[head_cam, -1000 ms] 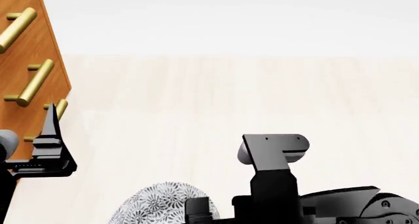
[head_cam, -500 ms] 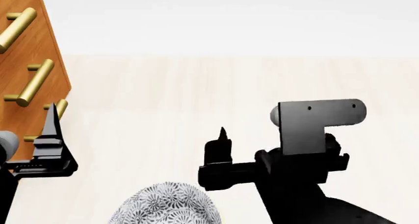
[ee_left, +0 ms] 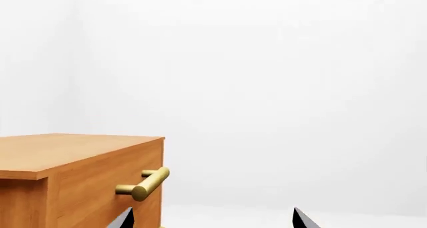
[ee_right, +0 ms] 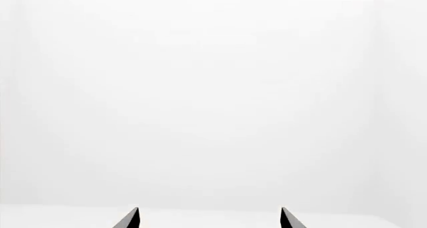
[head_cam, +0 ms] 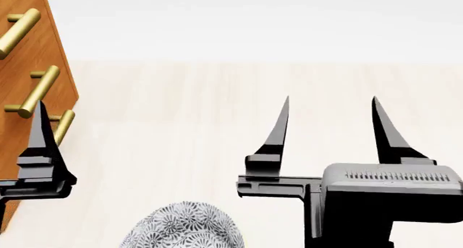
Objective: Stack the bowl at the front on the bowl in the middle.
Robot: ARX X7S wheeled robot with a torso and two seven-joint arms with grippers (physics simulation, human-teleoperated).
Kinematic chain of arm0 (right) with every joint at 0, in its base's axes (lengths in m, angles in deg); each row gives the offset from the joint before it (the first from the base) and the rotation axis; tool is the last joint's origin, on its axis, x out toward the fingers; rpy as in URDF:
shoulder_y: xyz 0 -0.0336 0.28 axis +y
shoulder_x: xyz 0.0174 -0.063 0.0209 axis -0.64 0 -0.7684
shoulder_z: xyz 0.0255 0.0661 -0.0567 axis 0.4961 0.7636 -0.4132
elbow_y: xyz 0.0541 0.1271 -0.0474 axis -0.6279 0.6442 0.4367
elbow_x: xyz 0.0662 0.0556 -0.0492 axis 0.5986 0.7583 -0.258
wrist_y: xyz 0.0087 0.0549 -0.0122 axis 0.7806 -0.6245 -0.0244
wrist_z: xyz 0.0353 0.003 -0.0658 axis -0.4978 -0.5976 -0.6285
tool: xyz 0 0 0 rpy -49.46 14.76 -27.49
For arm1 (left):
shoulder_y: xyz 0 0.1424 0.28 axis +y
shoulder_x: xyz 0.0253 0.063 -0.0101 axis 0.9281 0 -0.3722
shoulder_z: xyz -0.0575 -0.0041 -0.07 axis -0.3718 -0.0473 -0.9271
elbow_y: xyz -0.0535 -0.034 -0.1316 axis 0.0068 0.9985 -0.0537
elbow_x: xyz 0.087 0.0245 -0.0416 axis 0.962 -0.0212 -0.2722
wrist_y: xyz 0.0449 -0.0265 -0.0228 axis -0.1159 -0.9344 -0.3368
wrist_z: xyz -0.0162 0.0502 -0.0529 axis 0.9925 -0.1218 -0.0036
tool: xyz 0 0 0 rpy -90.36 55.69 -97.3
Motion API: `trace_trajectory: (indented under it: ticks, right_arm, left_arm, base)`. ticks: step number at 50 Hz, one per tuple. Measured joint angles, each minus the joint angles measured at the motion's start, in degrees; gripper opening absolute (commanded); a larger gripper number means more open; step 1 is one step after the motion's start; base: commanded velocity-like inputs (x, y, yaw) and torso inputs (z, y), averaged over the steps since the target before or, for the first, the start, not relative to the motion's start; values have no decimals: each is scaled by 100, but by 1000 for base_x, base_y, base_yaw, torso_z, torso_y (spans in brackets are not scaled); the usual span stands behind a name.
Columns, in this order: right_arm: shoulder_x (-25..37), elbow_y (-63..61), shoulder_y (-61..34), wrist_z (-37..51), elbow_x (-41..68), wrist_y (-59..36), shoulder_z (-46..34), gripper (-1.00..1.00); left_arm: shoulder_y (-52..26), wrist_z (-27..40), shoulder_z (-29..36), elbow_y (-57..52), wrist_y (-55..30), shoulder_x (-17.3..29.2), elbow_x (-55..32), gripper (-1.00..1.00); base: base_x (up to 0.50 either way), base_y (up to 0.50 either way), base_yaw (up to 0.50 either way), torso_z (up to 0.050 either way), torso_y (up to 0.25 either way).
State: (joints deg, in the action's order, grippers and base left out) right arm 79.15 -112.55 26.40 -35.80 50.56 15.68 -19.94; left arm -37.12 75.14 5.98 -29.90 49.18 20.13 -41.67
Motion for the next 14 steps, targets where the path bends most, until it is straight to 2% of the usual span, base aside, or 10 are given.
trace_trajectory:
  ticks: [14]
  right_arm:
    - [32, -120, 147, 38, -425, 313, -69, 100]
  left_arm:
    - [60, 15, 17, -84, 210, 20, 33, 100]
  base:
    - [0, 0, 0, 0, 0]
